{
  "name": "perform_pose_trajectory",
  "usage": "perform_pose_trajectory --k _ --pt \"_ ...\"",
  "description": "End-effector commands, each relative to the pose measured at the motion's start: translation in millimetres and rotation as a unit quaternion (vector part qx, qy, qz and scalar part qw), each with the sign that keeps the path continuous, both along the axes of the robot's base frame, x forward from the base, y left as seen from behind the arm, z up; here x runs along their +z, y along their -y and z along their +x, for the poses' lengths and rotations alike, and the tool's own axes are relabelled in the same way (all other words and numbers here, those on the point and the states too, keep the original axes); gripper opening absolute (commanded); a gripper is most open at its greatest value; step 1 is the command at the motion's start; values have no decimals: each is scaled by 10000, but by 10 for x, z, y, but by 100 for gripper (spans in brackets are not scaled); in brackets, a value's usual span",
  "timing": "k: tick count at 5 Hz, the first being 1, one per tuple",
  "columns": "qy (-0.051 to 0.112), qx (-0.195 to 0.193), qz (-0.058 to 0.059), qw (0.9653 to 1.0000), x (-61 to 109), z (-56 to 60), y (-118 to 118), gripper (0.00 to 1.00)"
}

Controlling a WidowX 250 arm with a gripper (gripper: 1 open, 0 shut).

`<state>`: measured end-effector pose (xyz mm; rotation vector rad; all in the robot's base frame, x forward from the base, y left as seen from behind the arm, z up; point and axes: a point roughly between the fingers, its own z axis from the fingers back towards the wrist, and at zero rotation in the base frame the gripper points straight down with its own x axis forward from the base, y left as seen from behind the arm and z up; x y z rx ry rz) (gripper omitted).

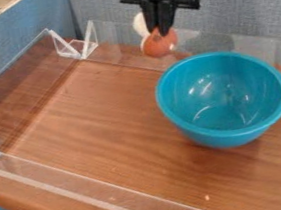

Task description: Remove the mushroom from inside the blue bowl and put it on the table

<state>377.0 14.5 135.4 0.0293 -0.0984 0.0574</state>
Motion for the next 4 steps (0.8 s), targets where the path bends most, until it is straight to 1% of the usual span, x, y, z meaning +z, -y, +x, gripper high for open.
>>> perform_pose_trajectory --k 1,4 --pt "292 56 49 9995 210 91 -102 0" --pt "188 -143 -16 9997 134 134 45 0"
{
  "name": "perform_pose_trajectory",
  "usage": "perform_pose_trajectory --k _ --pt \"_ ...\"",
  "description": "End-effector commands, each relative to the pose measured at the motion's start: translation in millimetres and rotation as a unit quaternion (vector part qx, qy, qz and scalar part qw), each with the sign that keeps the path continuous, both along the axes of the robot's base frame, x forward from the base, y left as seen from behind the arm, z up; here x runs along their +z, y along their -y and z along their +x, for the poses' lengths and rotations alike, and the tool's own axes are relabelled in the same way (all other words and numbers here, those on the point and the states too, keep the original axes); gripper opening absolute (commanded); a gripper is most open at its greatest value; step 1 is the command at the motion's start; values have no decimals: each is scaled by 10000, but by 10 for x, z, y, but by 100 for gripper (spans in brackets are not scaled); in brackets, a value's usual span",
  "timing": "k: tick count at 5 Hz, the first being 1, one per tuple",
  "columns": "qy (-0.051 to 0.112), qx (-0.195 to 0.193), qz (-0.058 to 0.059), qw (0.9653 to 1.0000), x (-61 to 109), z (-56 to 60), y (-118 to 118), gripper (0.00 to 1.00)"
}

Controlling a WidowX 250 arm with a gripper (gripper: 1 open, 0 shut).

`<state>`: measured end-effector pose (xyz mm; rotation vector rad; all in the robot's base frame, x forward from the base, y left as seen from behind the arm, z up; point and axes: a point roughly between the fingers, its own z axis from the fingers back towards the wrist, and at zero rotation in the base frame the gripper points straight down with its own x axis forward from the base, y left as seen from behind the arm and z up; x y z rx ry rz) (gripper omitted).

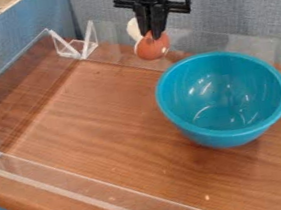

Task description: Remove the mushroom from inside the blue bowl and put it on the table

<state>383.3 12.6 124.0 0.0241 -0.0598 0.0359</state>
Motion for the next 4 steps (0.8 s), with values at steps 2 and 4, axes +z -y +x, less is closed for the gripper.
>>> perform_pose_trajectory --k 2,4 --pt "314 -87 -1 9995 215 111 43 0" --pt "276 -20 12 9996 251 126 -50 0"
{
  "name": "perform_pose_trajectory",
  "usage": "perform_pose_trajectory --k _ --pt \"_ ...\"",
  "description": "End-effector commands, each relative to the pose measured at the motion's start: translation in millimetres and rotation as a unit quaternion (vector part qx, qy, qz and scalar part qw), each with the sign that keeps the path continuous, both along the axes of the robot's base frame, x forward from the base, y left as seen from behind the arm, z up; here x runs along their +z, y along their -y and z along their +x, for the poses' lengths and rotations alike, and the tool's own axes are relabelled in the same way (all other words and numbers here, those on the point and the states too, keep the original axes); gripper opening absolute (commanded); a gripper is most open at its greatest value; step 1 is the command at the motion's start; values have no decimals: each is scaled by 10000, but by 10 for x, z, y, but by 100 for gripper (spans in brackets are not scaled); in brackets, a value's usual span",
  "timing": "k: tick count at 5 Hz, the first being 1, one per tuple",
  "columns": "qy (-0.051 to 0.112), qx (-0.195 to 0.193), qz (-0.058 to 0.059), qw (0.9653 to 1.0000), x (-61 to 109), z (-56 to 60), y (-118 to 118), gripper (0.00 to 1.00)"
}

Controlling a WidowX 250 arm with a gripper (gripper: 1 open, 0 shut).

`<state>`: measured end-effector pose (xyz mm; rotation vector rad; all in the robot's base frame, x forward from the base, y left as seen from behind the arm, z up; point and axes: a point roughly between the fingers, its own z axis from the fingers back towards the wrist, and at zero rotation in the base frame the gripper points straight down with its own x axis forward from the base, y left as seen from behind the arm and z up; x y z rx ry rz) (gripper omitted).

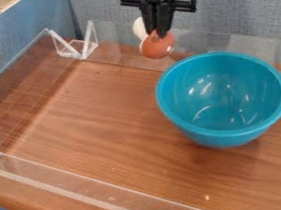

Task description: Remove the mushroom from inside the blue bowl and put it on the table

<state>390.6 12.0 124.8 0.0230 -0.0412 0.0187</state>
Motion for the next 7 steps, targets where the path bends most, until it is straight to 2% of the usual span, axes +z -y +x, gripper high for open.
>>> perform_pose_trajectory --k 1,2,3,7 --pt "180 197 117 9996 164 -160 -376 0" --pt "5 491 148 9987 96 -445 -876 0" --pt "-228 595 193 9978 -51 -587 -1110 0" --pt "-667 527 263 9960 -413 -634 -1145 0"
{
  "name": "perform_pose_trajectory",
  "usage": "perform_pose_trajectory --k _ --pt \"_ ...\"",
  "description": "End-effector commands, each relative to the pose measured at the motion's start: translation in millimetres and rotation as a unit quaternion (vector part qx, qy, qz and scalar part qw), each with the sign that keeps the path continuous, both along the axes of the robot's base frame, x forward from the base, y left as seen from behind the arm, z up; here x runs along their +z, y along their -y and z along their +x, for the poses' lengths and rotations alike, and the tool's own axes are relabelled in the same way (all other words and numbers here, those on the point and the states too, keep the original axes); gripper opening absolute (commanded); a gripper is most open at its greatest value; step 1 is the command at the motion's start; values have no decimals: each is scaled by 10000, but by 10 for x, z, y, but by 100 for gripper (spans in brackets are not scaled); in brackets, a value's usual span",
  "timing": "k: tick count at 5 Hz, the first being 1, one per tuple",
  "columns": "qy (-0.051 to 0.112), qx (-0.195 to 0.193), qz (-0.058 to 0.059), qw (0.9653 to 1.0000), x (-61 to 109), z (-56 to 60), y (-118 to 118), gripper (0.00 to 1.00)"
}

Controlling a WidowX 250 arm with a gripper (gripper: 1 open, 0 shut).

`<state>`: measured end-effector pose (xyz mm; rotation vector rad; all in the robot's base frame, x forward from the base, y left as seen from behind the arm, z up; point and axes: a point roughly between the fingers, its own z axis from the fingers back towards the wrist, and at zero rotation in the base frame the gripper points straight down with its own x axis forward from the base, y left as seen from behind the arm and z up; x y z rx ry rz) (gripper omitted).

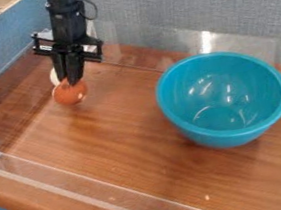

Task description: Remove the mushroom from inside the blue bowl and put it on the table

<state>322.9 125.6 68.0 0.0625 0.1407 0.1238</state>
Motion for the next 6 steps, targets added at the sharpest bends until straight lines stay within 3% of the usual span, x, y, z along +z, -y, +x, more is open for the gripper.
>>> perform_pose_trajectory --k 1,2,3,6 --pt "165 -33 82 9998 111 31 -9 0" --pt "116 -32 68 9999 84 17 -8 0" --pt "86 -22 48 9999 74 2 -8 100" --pt "111 -21 -48 9999 81 -70 24 100"
